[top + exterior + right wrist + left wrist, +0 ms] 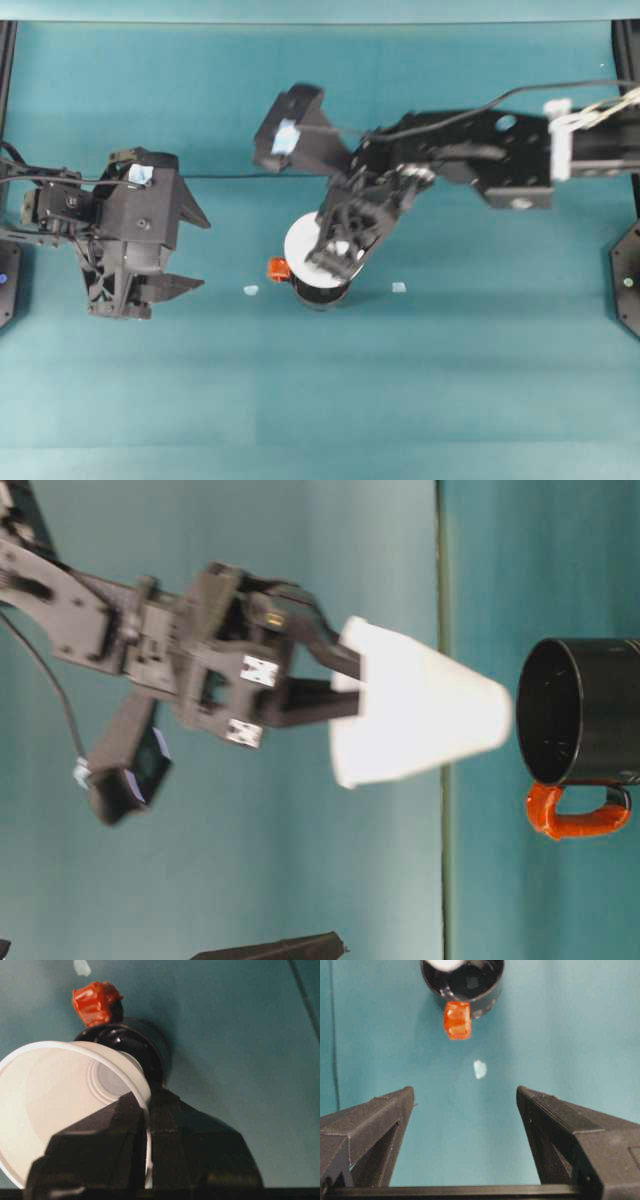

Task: Put the paper cup into the moved red handle cup holder.

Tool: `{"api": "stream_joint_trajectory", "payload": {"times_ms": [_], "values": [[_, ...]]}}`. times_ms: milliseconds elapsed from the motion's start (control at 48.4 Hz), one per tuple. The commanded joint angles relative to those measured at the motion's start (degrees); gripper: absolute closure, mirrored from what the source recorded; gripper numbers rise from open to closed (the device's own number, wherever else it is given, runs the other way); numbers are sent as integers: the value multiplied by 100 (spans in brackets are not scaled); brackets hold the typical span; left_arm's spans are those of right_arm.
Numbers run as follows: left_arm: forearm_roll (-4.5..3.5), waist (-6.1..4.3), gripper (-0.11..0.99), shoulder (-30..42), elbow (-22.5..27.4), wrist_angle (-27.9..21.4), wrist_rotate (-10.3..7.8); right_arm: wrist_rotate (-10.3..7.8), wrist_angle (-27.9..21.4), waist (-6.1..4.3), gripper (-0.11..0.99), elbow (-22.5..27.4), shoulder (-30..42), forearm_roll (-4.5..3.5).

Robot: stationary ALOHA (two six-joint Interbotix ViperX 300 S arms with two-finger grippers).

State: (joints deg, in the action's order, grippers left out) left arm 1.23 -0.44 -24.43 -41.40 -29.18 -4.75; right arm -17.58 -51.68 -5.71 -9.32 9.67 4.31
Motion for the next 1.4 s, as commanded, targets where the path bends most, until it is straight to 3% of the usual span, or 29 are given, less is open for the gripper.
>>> {"api": "stream_joint_trajectory", "payload": {"times_ms": [0, 434, 1157, 1301, 1384], "values": [[0, 0, -3, -70, 62, 26, 9, 62, 88, 88, 99, 53, 149, 0], [0, 0, -3, -70, 62, 26, 9, 62, 123, 158, 99, 53, 413, -9], [0, 0, -3, -70, 62, 26, 9, 62, 18, 158, 98, 202, 360, -9], [0, 0, -3, -70, 62, 26, 9, 62, -35, 158, 93, 202, 360, 18], [0, 0, -3, -70, 62, 26, 9, 53, -114, 158, 82, 202, 360, 9]]}}
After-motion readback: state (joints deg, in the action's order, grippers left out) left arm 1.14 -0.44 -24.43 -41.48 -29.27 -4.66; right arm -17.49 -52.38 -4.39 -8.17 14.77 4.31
